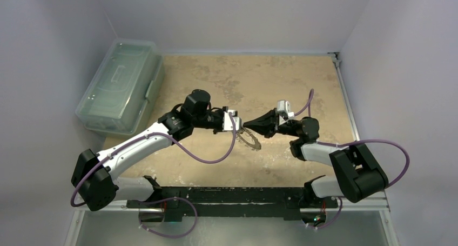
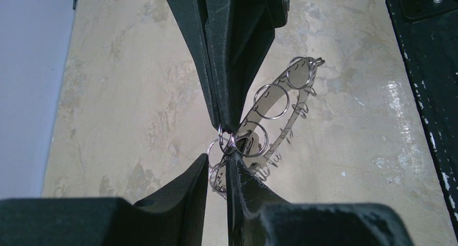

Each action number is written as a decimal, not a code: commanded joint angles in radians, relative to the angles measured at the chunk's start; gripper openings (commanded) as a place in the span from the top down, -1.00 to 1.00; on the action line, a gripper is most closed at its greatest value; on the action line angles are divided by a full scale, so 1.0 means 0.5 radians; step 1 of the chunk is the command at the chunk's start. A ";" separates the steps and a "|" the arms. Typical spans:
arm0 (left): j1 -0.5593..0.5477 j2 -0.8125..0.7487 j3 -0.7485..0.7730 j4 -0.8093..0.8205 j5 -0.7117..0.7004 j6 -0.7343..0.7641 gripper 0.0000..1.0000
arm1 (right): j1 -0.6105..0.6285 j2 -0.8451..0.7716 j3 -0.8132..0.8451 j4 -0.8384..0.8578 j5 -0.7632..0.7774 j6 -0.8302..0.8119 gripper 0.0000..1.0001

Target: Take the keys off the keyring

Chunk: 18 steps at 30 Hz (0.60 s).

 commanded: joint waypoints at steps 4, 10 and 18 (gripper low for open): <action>-0.020 0.000 0.021 -0.008 0.140 0.015 0.59 | -0.001 0.003 0.023 0.630 0.029 -0.025 1.00; -0.022 -0.001 0.026 0.022 0.142 -0.036 0.64 | -0.002 0.005 0.021 0.624 0.018 -0.038 1.00; -0.025 -0.012 0.045 -0.009 0.119 -0.061 1.00 | -0.003 0.008 0.017 0.614 0.010 -0.055 1.00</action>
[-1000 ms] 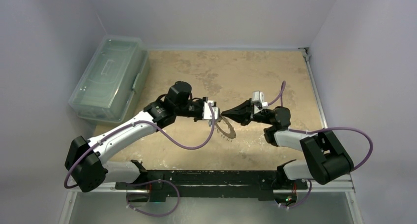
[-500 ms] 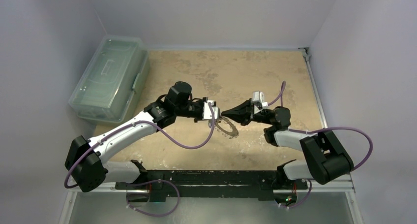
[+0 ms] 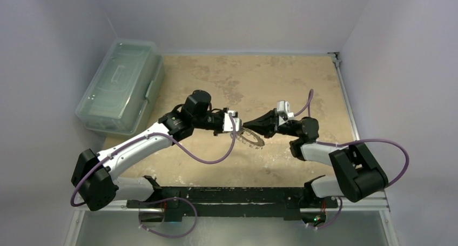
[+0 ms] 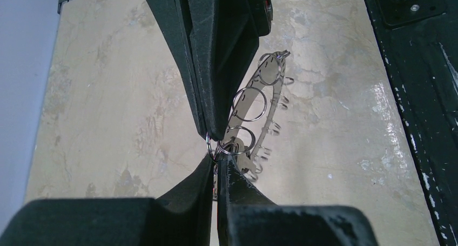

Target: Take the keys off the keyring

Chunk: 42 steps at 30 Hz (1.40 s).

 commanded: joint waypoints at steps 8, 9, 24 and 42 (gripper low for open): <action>-0.015 -0.029 0.125 -0.143 -0.099 0.118 1.00 | -0.010 -0.030 0.044 0.385 -0.077 -0.108 0.92; -0.017 -0.021 0.158 -0.194 -0.137 0.163 1.00 | -0.015 -0.040 0.056 0.318 -0.093 -0.126 0.85; -0.084 0.247 0.619 -0.907 -0.528 0.733 1.00 | -0.079 -0.109 0.519 -1.330 -0.308 -0.669 0.46; -0.062 0.210 0.580 -0.459 -0.322 0.144 1.00 | -0.064 -0.191 0.625 -2.304 -0.001 -1.436 -0.03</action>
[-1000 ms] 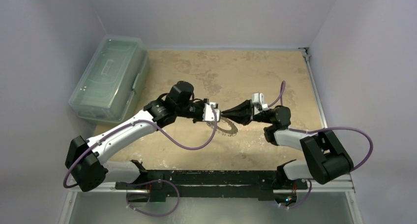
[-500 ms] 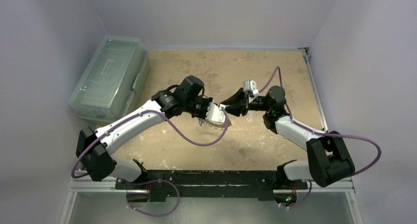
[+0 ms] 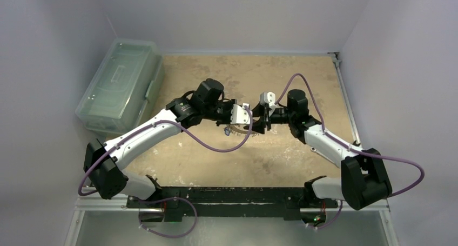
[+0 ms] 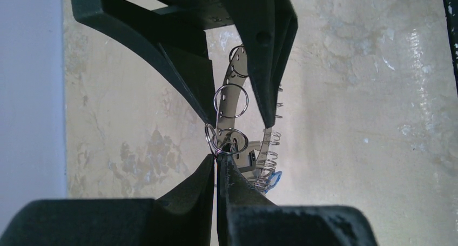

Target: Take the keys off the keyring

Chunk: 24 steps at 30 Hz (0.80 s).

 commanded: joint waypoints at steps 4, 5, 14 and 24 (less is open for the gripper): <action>0.009 -0.061 0.014 0.196 0.148 -0.158 1.00 | 0.001 -0.044 -0.052 0.199 0.204 0.037 0.49; 0.008 -0.056 0.019 0.174 0.142 -0.144 1.00 | 0.001 -0.046 -0.052 0.204 0.231 0.038 0.70; 0.012 0.050 0.096 -0.154 -0.161 0.029 1.00 | -0.001 -0.069 0.019 0.179 0.626 0.025 1.00; 0.006 0.136 0.205 -0.237 -0.373 0.188 1.00 | 0.003 -0.069 0.049 0.046 0.576 -0.059 1.00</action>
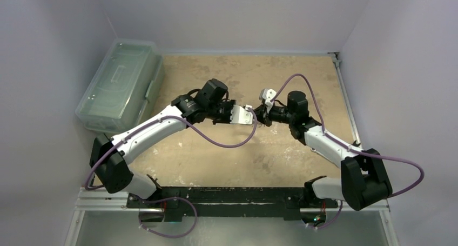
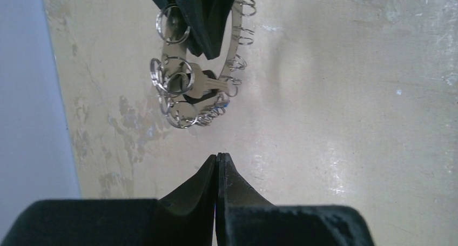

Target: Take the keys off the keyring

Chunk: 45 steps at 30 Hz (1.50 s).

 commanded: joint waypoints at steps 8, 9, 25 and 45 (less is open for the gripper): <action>0.205 -0.142 -0.034 0.401 0.404 -0.298 0.81 | -0.003 -0.072 0.059 0.130 -0.343 0.005 1.00; 0.228 -0.158 -0.063 0.424 0.483 -0.323 0.78 | -0.003 -0.072 0.054 0.165 -0.382 0.037 1.00; 0.217 -0.557 -0.566 1.061 0.612 -0.434 0.70 | -0.028 -0.039 -0.052 0.884 -0.704 0.650 1.00; 0.080 -0.656 -0.615 1.071 0.433 -0.092 0.76 | -0.030 -0.029 -0.148 1.142 -0.829 0.802 1.00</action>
